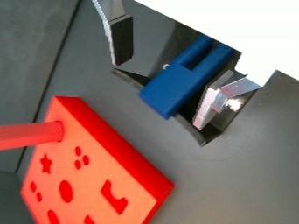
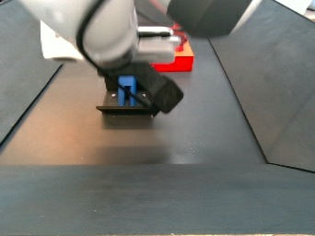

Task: Pick up the square-circle object. Move up. Rotate the square-circle object. Place the square-circle object on the fixture. Regrasp the square-circle object. Move to above the board. Insert the square-circle object.
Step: Regrasp the square-circle object.

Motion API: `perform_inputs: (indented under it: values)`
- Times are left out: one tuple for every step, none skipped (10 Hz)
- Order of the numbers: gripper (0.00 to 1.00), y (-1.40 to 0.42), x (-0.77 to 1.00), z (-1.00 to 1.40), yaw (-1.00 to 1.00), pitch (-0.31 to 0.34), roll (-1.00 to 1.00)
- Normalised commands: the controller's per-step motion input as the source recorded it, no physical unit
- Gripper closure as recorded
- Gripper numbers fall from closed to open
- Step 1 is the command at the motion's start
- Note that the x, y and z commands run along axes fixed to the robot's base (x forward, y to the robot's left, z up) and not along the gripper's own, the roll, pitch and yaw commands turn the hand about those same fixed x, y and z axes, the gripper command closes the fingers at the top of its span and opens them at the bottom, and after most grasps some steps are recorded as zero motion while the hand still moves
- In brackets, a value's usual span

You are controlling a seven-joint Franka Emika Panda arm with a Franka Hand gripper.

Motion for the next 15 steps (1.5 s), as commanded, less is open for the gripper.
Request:
perform_inputs:
  values:
    - [0.00, 0.00, -0.04, 0.91, 0.03, 0.048, 0.04]
    - [0.00, 0.00, -0.03, 0.68, 0.02, 0.076, 0.04]
    - [0.00, 0.01, -0.03, 0.50, 0.01, 0.087, 0.05]
    - [0.00, 0.00, -0.03, 0.32, -0.01, 0.087, 0.04]
    - [0.00, -0.84, -0.11, 1.00, 0.01, 0.075, 1.00]
    - [0.00, -0.84, -0.10, 0.88, 0.01, 0.071, 1.00]
    - [0.00, -0.72, -0.12, 0.74, 0.01, 0.060, 1.00]
    - [0.00, -0.53, -0.12, 0.49, 0.00, 0.049, 1.00]
    - [0.00, -0.36, -0.09, 0.29, 0.00, 0.046, 1.00]
    - [0.00, -0.25, -0.07, 0.15, 0.00, 0.045, 1.00]
    - [0.00, -0.05, -0.03, 0.04, 0.00, 0.044, 1.00]
    - [0.00, -0.03, -0.02, 0.04, 0.00, 0.045, 1.00]
    - [0.00, -0.04, -0.03, 0.03, 0.00, 0.040, 1.00]
    - [0.00, -0.03, -0.04, 0.02, 0.00, 0.036, 1.00]
    - [0.00, -0.03, -0.05, 0.01, 0.00, 0.029, 1.00]
